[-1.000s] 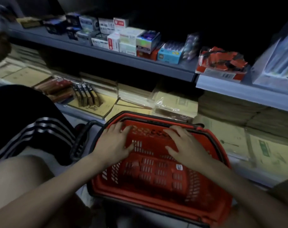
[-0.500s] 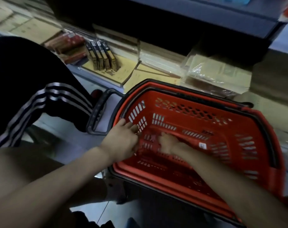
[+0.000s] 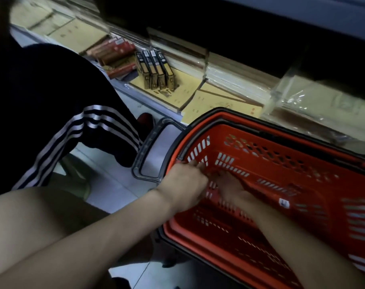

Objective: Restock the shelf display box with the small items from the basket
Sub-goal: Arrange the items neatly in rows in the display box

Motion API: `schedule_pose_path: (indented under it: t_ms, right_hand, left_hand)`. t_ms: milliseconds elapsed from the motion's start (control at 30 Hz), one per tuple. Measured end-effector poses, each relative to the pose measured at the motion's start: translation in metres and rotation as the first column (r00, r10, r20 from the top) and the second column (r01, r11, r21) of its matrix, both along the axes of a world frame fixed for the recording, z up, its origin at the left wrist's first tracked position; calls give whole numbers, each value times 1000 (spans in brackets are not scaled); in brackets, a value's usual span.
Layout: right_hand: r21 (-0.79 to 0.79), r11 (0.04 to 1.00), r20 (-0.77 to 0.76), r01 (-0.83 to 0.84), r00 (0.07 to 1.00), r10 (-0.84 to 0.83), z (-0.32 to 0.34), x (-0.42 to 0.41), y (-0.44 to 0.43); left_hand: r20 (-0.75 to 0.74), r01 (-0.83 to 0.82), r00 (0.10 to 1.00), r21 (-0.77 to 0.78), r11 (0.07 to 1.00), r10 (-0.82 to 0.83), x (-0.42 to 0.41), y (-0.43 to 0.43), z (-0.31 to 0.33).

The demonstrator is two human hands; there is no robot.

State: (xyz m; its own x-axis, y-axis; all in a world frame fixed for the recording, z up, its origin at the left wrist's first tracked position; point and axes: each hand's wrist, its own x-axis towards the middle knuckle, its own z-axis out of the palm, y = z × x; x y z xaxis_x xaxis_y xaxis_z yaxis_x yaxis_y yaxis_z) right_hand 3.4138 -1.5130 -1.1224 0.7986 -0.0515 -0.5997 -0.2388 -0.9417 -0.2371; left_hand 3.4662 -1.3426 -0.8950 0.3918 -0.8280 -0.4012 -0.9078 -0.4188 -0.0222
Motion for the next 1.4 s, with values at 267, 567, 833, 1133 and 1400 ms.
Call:
schedule_pose_path:
  t_ms: [267, 567, 833, 1133, 1400]
  right_hand:
    - [-8, 1000, 249, 12, 968, -10, 91, -36, -26]
    - [210, 949, 654, 234, 688, -314, 267, -93, -69]
    - [344, 859, 876, 380, 200, -439, 386, -120, -111]
    - [3, 755, 995, 656, 71, -65, 489, -93, -213]
    - [-227, 773, 879, 592, 467, -99, 475, -92, -218]
  left_hand:
    - [44, -47, 998, 47, 998, 45, -11, -26, -1]
    - [-159, -141, 983, -344, 928, 91, -16, -68, 25]
    - [-278, -240, 960, -757, 607, 33, -29, -129, 111]
    - [-248, -223, 969, -846, 485, 13, -33, -181, 191]
    - [-156, -158, 987, -843, 514, 48, -43, -179, 205]
